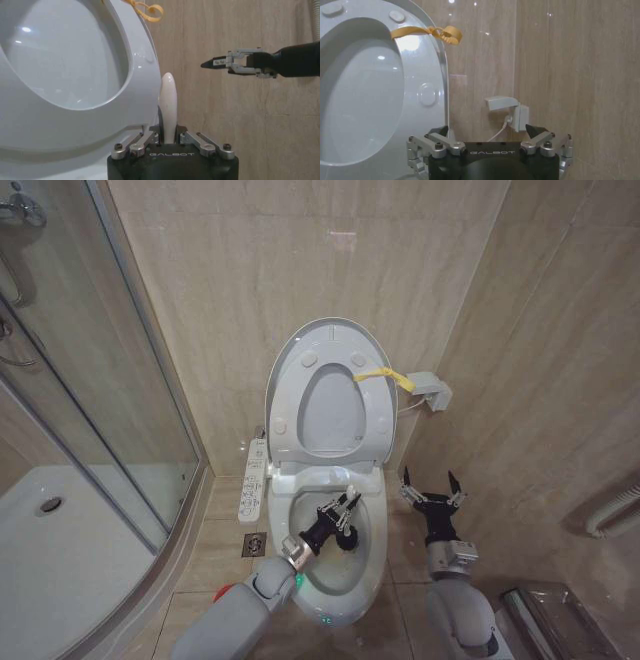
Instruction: Open the toilet lid, clean the toilet bowl with a toilet brush, close the toilet lid, and flush.
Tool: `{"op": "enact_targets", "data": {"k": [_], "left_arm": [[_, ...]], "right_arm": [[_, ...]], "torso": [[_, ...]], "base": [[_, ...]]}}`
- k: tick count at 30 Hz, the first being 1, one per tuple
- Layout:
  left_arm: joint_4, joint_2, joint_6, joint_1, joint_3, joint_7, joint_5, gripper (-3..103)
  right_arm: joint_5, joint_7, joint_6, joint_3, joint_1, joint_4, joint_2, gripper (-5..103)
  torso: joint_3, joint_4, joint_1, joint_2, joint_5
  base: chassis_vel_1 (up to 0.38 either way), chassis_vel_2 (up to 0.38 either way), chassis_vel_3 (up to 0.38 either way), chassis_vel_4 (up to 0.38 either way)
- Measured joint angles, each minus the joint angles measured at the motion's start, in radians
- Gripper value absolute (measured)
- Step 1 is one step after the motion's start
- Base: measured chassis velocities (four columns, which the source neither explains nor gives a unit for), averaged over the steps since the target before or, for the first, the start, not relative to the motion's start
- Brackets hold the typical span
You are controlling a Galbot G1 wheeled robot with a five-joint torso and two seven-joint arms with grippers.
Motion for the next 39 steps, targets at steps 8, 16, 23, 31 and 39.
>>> {"op": "enact_targets", "data": {"k": [8, 16, 23, 31, 39], "left_arm": [[0.073, -0.043, -0.022, -0.022, 0.020, 0.008, 0.002, 19], [0.139, -0.062, -0.033, -0.034, 0.029, 0.020, 0.017, 19], [0.156, -0.088, -0.036, -0.064, 0.027, 0.019, 0.023, 19], [0.172, -0.124, -0.034, -0.075, 0.026, 0.020, 0.020, 19], [0.271, -0.126, -0.050, -0.077, 0.008, 0.039, 0.037, 19]], "right_arm": [[0.000, 0.000, 0.000, 0.000, 0.000, 0.000, 0.000, 100], [0.000, 0.000, 0.000, 0.000, 0.000, 0.000, 0.000, 100], [0.000, 0.000, 0.000, 0.000, 0.000, 0.000, 0.000, 100], [0.000, 0.000, 0.000, 0.000, 0.000, 0.000, 0.000, 100], [0.000, 0.000, 0.000, 0.000, 0.000, 0.000, 0.000, 100]], "torso": [[0.000, 0.0000, 0.000, 0.000, -0.0001], [0.000, 0.0000, 0.000, 0.000, -0.0001], [0.000, -0.0001, 0.000, 0.000, 0.0000], [0.000, -0.0003, 0.000, 0.000, -0.0001], [0.000, 0.0001, 0.000, 0.000, -0.0002]], "base": [[0.000, 0.000, 0.000, 0.000], [0.000, 0.000, 0.000, 0.000], [0.000, 0.000, 0.000, 0.000], [0.000, 0.000, 0.000, 0.000], [0.000, 0.000, 0.000, 0.000]]}}
